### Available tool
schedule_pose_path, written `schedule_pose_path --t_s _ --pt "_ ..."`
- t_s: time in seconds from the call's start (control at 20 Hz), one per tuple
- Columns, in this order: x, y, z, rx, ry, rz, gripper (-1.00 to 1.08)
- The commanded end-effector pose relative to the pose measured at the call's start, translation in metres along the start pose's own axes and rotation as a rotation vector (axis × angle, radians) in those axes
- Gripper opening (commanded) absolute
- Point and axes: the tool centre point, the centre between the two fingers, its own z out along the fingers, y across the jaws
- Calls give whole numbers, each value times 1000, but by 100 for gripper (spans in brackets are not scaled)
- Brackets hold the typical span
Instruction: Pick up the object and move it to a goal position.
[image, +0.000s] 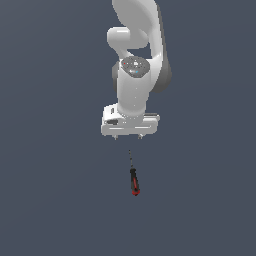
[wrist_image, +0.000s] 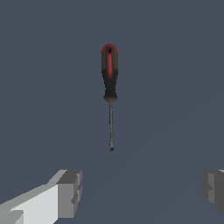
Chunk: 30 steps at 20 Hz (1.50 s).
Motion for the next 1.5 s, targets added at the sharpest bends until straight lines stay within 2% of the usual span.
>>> schedule_pose_path --t_s 0.0,0.45,1.0,1.45 --pt "1 0 1 0 -1 0 100" --pt "20 -4 23 11 -3 -14 100" --pt "60 -13 83 42 -7 -41 100" --pt "73 -18 110 58 -9 -50 100"
